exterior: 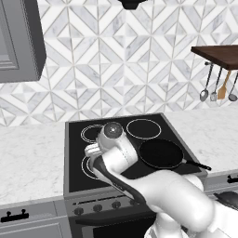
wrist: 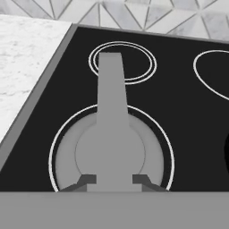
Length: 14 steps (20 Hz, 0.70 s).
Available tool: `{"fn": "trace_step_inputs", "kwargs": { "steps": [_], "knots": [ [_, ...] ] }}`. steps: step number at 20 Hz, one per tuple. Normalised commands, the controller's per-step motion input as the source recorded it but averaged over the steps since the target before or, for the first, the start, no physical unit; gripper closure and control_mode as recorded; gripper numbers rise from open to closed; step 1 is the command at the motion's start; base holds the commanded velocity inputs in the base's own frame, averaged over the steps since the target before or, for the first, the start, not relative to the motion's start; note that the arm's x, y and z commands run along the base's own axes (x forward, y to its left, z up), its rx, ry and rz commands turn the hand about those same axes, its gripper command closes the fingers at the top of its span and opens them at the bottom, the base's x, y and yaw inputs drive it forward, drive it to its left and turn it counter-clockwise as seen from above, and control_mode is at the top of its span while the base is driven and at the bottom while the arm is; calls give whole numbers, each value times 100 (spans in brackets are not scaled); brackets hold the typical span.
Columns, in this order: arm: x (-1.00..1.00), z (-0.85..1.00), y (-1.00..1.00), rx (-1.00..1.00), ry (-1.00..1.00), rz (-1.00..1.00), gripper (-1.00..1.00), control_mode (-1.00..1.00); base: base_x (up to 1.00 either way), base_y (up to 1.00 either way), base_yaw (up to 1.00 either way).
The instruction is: Pick the kettle from the counter and place it on a stove burner. Then turn the burner on.
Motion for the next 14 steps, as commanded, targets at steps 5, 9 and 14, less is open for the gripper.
{"fn": "trace_step_inputs", "kwargs": {
  "steps": [5,9,14],
  "knots": [
    [29,0,6,0,0,0,100,-100,0,0,0],
    [26,-8,0,0,0,0,100,-100,0,0,0],
    [16,-24,0,0,0,0,100,-100,0,0,0]
  ]
}}
